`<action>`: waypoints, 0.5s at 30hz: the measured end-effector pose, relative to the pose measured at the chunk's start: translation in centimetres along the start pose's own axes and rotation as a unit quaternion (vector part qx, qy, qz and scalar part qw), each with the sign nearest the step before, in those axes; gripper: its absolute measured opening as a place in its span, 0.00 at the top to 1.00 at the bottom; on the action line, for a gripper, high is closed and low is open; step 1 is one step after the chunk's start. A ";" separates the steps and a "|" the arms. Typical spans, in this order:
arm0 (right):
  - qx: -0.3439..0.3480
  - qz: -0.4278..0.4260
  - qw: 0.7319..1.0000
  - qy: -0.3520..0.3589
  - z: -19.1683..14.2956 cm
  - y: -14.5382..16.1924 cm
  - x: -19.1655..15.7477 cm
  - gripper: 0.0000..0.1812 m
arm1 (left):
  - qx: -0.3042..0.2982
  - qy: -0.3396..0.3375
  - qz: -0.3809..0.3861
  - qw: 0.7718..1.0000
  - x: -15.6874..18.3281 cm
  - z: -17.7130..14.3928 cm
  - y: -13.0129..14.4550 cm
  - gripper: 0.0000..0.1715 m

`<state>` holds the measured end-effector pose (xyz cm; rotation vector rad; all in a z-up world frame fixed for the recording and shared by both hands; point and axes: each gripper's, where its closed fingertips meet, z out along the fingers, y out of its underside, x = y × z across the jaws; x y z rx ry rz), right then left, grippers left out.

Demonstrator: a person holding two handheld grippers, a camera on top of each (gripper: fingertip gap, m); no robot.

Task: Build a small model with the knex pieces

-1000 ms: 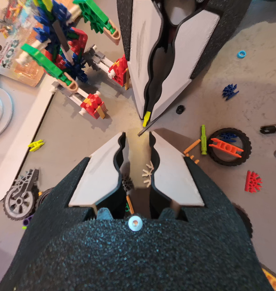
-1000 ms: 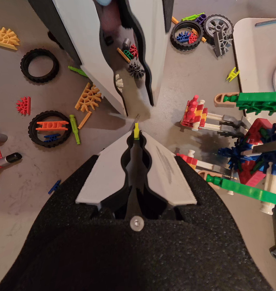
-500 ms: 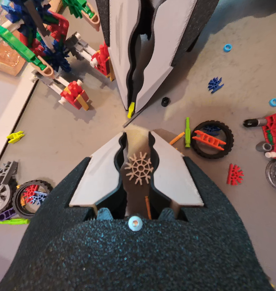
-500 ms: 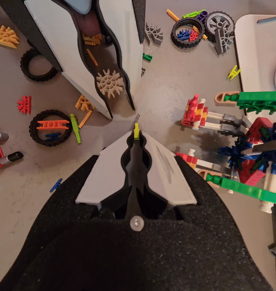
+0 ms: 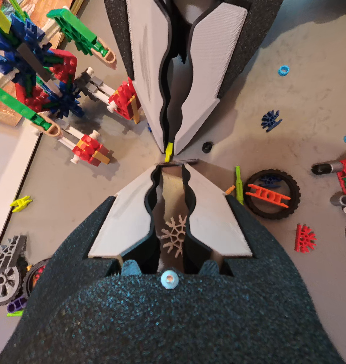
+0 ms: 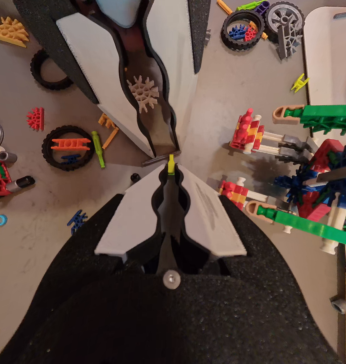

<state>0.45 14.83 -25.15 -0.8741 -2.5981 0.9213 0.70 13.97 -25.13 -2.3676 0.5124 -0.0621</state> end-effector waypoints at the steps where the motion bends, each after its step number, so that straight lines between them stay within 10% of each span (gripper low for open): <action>1: -0.002 -0.001 1.000 -0.002 -0.1 0.1 0.0 0.97 | -0.001 -0.001 0.001 1.000 -0.1 0.0 0.0 0.88; 15: -0.011 -0.019 1.000 0.000 -0.1 0.2 -0.3 0.97 | 0.002 -0.001 0.001 1.000 0.6 0.0 -0.2 0.77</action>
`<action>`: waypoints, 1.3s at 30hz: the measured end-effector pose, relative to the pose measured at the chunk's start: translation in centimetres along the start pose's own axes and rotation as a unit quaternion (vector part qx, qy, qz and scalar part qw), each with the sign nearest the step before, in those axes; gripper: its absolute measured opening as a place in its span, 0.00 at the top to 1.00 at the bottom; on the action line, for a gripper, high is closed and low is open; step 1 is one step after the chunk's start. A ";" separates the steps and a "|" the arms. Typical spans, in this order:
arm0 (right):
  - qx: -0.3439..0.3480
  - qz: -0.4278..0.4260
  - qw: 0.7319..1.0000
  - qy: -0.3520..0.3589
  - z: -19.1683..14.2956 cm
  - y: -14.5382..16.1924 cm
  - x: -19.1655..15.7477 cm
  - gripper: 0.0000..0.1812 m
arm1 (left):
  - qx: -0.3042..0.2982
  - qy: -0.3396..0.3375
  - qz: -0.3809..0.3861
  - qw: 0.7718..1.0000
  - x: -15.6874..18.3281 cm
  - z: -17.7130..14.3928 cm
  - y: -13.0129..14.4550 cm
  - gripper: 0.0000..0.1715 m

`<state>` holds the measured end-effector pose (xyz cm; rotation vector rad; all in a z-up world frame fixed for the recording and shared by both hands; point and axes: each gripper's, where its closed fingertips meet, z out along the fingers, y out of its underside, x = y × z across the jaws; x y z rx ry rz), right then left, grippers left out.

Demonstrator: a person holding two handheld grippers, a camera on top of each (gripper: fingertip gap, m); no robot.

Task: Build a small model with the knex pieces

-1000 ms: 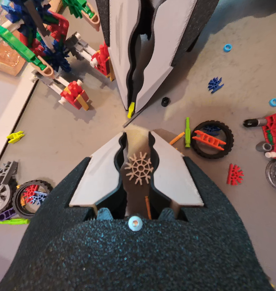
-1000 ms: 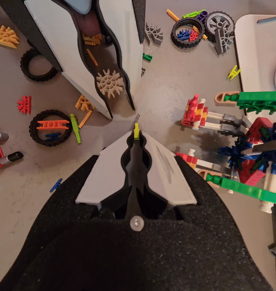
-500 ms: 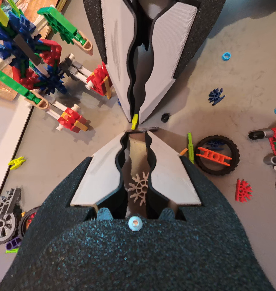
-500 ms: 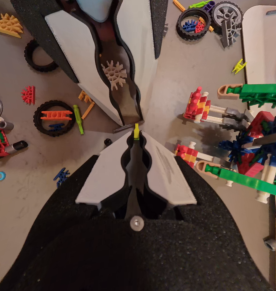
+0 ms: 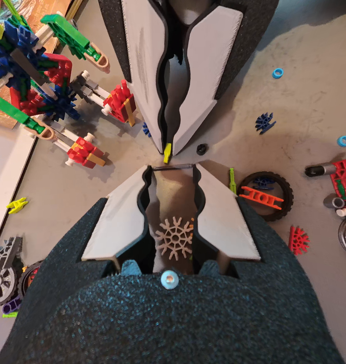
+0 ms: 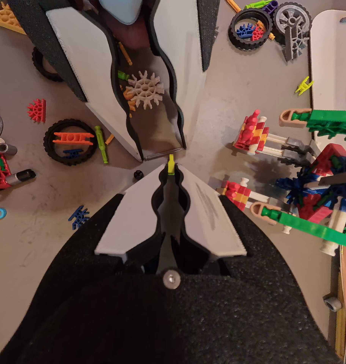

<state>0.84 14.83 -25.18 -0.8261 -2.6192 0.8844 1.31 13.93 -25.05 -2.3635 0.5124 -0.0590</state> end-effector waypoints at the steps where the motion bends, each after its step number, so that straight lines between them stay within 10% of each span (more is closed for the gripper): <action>1: 0.000 -0.001 1.000 -0.001 0.0 0.0 -0.1 0.97 | 0.001 0.000 0.001 1.000 0.0 0.1 -0.1 0.77; 21: 0.002 -0.009 1.000 -0.005 0.0 -0.1 -0.4 0.97 | 0.003 -0.010 0.029 1.000 -0.1 0.2 -0.3 0.87; 31: 0.005 -0.007 1.000 -0.008 0.1 -0.1 -0.4 0.97 | -0.020 0.001 0.040 0.999 -1.2 -0.4 0.5 0.70; 39: 0.008 -0.004 1.000 -0.009 0.1 -0.2 -0.4 0.97 | -0.024 0.047 0.049 0.997 -1.0 -0.4 0.6 0.75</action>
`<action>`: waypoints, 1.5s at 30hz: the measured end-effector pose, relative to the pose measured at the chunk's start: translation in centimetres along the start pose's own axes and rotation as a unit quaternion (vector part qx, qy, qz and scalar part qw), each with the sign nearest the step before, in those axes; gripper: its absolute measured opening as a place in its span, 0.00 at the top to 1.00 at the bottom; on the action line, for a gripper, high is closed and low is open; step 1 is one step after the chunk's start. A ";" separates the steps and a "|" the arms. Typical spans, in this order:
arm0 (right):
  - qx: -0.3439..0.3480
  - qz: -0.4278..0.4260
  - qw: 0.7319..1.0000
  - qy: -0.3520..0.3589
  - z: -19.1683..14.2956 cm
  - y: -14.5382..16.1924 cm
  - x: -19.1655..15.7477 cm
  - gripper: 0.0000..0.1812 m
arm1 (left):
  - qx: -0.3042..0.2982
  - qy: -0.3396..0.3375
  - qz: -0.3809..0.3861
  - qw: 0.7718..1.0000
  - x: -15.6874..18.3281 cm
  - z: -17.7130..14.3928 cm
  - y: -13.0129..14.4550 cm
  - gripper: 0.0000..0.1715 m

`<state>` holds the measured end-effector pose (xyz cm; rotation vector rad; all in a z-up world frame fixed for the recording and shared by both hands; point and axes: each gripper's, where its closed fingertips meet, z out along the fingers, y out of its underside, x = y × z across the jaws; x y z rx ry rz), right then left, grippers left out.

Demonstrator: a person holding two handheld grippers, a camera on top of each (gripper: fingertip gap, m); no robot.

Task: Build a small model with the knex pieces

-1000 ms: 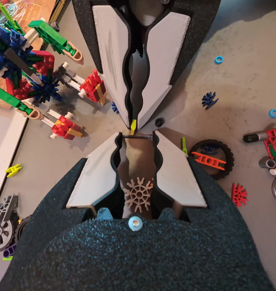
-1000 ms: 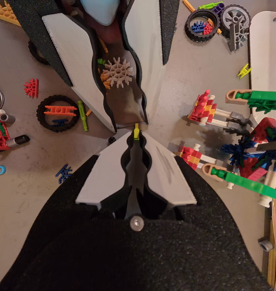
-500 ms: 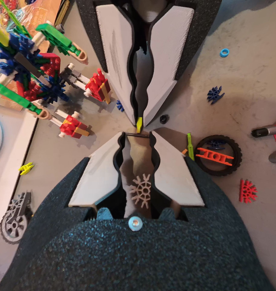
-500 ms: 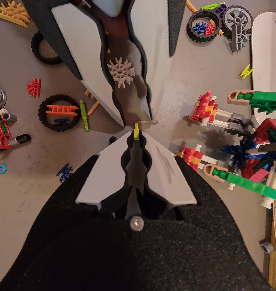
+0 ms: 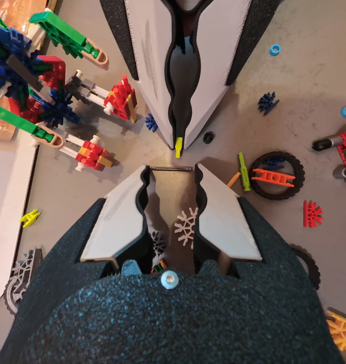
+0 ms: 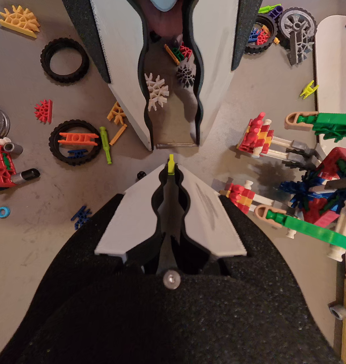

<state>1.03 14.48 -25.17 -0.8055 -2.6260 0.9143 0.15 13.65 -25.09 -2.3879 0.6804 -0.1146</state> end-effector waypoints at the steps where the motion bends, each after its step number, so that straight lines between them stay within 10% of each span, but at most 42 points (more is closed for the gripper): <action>1: 0.000 0.000 1.000 0.000 0.0 0.0 0.0 0.97 | -0.001 0.008 -0.001 1.000 0.1 0.0 0.0 0.76; 45: 0.007 0.001 1.000 -0.002 0.0 0.0 0.0 0.97 | -0.012 -0.006 0.043 0.999 -0.2 -0.3 0.2 0.76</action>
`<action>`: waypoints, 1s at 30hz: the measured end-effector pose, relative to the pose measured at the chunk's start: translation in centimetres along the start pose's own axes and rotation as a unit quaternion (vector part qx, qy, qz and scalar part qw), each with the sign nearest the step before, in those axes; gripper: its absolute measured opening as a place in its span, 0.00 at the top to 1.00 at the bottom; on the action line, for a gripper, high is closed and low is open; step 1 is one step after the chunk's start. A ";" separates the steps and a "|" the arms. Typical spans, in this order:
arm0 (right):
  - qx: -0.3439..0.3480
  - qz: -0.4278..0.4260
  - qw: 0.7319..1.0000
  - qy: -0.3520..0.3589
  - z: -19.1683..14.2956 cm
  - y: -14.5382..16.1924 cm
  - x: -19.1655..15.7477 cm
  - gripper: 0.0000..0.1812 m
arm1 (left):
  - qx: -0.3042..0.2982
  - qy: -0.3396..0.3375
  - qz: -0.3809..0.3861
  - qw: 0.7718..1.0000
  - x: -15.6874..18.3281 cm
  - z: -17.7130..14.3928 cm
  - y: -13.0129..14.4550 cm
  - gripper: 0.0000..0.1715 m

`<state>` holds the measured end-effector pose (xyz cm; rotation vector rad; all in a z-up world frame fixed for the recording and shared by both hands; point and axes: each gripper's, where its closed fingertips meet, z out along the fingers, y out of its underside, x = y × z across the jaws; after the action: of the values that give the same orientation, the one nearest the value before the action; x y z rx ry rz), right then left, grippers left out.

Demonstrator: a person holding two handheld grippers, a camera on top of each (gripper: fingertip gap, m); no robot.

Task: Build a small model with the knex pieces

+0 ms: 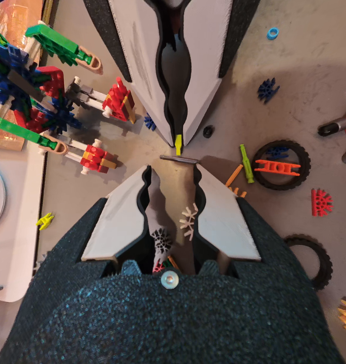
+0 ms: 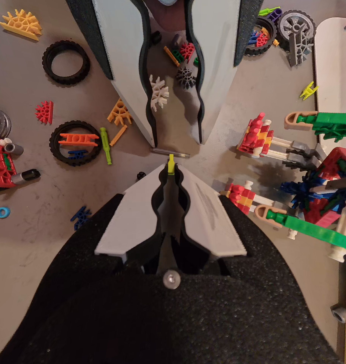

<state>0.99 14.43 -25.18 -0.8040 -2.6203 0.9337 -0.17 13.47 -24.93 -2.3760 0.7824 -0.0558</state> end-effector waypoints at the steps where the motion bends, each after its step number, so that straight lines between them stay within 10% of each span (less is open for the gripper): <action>1: 0.000 0.000 1.000 0.000 0.0 0.0 0.0 0.97 | 0.001 0.000 0.000 1.000 -0.1 0.1 -0.1 0.76; 30: 0.032 0.011 0.999 -0.001 -0.9 -1.1 0.3 0.97 | 0.088 -0.030 0.015 0.996 0.3 -0.5 -2.7 1.00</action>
<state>0.63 14.33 -23.73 -0.8180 -2.5738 1.0188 1.39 14.71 -23.00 -2.1885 0.7533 -0.0388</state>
